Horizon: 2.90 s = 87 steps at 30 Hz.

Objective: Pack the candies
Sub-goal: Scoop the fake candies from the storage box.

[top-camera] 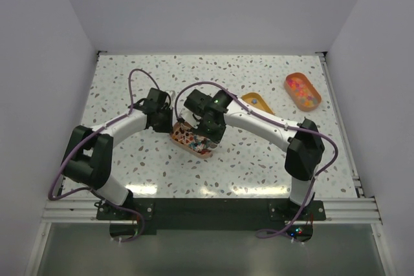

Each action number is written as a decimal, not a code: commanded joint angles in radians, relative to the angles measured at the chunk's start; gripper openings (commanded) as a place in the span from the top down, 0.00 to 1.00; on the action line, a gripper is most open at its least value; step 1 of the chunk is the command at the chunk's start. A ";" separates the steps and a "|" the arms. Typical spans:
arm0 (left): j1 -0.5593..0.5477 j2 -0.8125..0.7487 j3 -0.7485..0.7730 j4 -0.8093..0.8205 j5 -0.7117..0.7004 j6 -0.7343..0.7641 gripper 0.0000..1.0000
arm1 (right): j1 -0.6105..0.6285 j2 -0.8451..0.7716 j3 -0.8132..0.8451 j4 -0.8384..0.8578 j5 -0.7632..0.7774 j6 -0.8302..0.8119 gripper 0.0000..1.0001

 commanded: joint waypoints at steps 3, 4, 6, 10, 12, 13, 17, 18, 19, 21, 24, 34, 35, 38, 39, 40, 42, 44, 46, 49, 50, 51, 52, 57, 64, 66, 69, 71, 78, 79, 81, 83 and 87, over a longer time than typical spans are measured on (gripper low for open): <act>-0.001 -0.037 -0.006 0.044 0.063 -0.018 0.96 | 0.010 -0.020 -0.105 0.201 -0.046 0.008 1.00; -0.001 -0.039 -0.006 0.044 0.064 -0.019 0.96 | 0.008 -0.022 -0.116 0.249 -0.047 0.014 1.00; -0.001 -0.039 -0.008 0.045 0.064 -0.021 0.96 | 0.010 -0.019 -0.145 0.308 -0.057 0.026 1.00; -0.001 -0.039 -0.013 0.050 0.072 -0.024 0.97 | 0.010 0.001 -0.179 0.383 -0.057 0.051 1.00; -0.001 -0.040 -0.013 0.053 0.078 -0.024 0.98 | 0.008 0.012 -0.184 0.411 -0.052 0.064 1.00; 0.000 -0.040 -0.013 0.054 0.080 -0.025 0.98 | 0.008 0.017 -0.181 0.417 -0.051 0.069 1.00; -0.001 -0.042 -0.016 0.059 0.098 -0.027 0.99 | 0.010 0.041 -0.178 0.455 -0.043 0.098 1.00; -0.001 -0.042 -0.014 0.061 0.103 -0.027 0.99 | 0.010 0.050 -0.178 0.466 -0.041 0.104 1.00; -0.001 -0.040 -0.016 0.064 0.106 -0.027 0.99 | 0.008 0.056 -0.173 0.466 -0.041 0.115 1.00; -0.001 -0.042 -0.017 0.062 0.109 -0.027 0.99 | 0.008 0.063 -0.170 0.483 -0.032 0.129 1.00; -0.001 -0.046 -0.017 0.068 0.120 -0.028 0.99 | 0.008 0.054 -0.199 0.546 -0.017 0.161 1.00; -0.001 -0.060 -0.028 0.080 0.152 -0.031 0.99 | 0.008 0.011 -0.381 0.816 -0.003 0.229 1.00; 0.000 -0.060 -0.029 0.080 0.153 -0.031 0.99 | 0.008 0.004 -0.391 0.846 -0.003 0.258 1.00; -0.001 -0.062 -0.031 0.076 0.150 -0.031 0.99 | 0.005 -0.008 -0.414 0.874 -0.001 0.259 1.00; -0.001 -0.062 -0.029 0.073 0.140 -0.031 0.99 | 0.005 -0.009 -0.415 0.871 -0.001 0.258 1.00; -0.001 -0.062 -0.026 0.070 0.132 -0.033 0.99 | 0.004 -0.011 -0.420 0.868 0.000 0.252 1.00; 0.003 -0.065 -0.023 0.059 0.107 -0.035 0.99 | -0.001 -0.020 -0.428 0.862 0.003 0.246 1.00; 0.011 -0.068 -0.023 0.051 0.080 -0.036 0.99 | -0.007 -0.045 -0.444 0.853 0.002 0.241 1.00; 0.016 -0.072 -0.020 0.042 0.060 -0.039 0.99 | -0.012 -0.065 -0.463 0.842 -0.004 0.212 1.00; 0.020 -0.075 -0.017 0.039 0.032 -0.042 0.99 | -0.019 -0.100 -0.487 0.831 -0.001 0.193 1.00; 0.022 -0.074 -0.017 0.035 0.023 -0.044 0.99 | -0.021 -0.117 -0.495 0.833 0.000 0.189 1.00; 0.023 -0.074 -0.017 0.033 0.017 -0.044 0.99 | -0.024 -0.126 -0.503 0.834 0.000 0.183 1.00; 0.023 -0.074 -0.016 0.033 0.012 -0.044 0.98 | -0.030 -0.132 -0.518 0.837 0.000 0.181 1.00; 0.025 -0.078 -0.016 0.027 -0.012 -0.045 0.97 | -0.045 -0.177 -0.558 0.844 -0.017 0.155 1.00; 0.026 -0.077 -0.017 0.027 -0.020 -0.045 0.88 | -0.052 -0.233 -0.622 0.888 -0.052 0.130 1.00; 0.025 -0.074 -0.017 0.025 -0.019 -0.045 0.85 | -0.052 -0.253 -0.630 0.891 -0.057 0.126 1.00; 0.025 -0.071 -0.019 0.025 -0.012 -0.045 0.79 | -0.053 -0.275 -0.644 0.897 -0.055 0.117 1.00; 0.025 -0.065 -0.019 0.027 -0.009 -0.047 0.75 | -0.053 -0.296 -0.649 0.897 -0.055 0.108 1.00; 0.026 -0.089 -0.016 0.027 -0.038 -0.051 0.60 | -0.074 -0.362 -0.672 0.877 -0.057 0.091 1.00; 0.026 -0.098 -0.017 0.028 -0.055 -0.051 0.56 | -0.082 -0.370 -0.673 0.870 -0.055 0.089 1.00; 0.029 -0.135 -0.022 0.044 -0.078 -0.051 0.52 | -0.105 -0.394 -0.670 0.853 -0.057 0.081 1.00; 0.034 -0.177 -0.029 0.053 -0.122 -0.050 0.47 | -0.120 -0.407 -0.658 0.818 -0.055 0.071 1.00; 0.048 -0.244 -0.042 0.073 -0.184 -0.048 0.37 | -0.183 -0.416 -0.621 0.717 -0.057 0.045 1.00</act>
